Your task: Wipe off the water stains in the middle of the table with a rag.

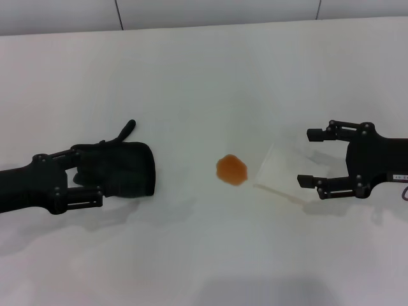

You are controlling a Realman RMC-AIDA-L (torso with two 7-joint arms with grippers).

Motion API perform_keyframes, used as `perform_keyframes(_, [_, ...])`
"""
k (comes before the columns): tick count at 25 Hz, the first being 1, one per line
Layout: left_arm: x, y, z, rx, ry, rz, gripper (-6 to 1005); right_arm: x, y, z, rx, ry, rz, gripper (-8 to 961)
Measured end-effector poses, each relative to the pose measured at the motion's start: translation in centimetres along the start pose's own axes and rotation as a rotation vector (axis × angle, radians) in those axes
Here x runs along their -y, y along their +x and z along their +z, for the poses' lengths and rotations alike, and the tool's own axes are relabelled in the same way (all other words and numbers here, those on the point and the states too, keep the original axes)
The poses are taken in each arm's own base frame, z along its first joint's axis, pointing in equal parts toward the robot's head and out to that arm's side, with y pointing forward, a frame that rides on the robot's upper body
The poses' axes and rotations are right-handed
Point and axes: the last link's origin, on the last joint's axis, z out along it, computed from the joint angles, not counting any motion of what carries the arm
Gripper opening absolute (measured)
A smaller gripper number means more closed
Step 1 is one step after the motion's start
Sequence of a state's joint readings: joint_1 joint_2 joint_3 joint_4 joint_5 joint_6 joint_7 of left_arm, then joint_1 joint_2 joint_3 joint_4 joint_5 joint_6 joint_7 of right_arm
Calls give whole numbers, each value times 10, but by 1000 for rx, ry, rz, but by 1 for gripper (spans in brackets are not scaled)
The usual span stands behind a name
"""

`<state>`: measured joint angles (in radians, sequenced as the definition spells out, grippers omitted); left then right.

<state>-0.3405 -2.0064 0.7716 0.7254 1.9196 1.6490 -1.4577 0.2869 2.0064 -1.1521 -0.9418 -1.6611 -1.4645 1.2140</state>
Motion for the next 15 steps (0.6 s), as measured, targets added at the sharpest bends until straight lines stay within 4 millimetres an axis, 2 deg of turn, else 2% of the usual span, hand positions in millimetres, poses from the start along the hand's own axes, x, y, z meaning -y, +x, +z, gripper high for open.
perform_keyframes(15, [0,1,1,6,-3,-5,879,-1,0,0,2,-4,4,840])
